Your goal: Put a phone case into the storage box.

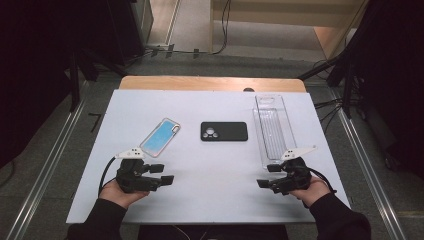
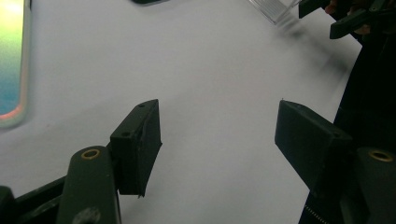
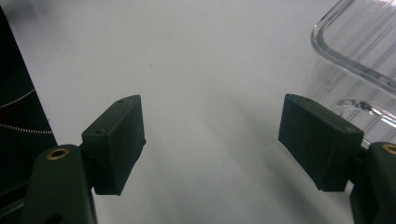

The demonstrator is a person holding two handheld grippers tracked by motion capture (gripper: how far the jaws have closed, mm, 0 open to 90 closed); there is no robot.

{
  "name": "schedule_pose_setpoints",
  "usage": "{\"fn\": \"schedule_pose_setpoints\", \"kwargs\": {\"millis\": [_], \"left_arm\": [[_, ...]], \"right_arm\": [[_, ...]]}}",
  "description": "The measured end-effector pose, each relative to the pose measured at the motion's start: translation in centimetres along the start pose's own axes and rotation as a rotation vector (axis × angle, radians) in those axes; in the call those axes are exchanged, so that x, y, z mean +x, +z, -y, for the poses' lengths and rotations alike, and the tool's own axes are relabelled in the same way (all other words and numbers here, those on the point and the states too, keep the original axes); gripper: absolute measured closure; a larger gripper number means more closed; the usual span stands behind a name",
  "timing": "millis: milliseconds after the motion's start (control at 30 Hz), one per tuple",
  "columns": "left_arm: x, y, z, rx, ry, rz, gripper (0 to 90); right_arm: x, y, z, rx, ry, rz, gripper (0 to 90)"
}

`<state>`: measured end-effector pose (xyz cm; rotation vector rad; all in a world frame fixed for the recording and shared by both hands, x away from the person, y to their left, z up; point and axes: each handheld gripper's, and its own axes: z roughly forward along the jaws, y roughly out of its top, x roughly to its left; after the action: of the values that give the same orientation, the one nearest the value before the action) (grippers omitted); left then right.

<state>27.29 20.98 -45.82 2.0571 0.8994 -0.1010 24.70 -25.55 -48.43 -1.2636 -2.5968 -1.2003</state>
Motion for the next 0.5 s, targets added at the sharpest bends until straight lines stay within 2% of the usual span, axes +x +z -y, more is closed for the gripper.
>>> {"fn": "schedule_pose_setpoints", "kwargs": {"millis": [333, 500], "left_arm": [[0.5, -0.3, -0.2, -0.028, -0.020, -0.013, 29.9], [1.0, -0.1, -0.5, -0.028, -0.023, -0.045, 29.9]], "right_arm": [[0.0, 0.0, 0.0, 0.004, 0.000, -0.003, 20.7], [0.1, 0.1, 0.0, 0.011, -0.003, -0.001, 20.7]]}}
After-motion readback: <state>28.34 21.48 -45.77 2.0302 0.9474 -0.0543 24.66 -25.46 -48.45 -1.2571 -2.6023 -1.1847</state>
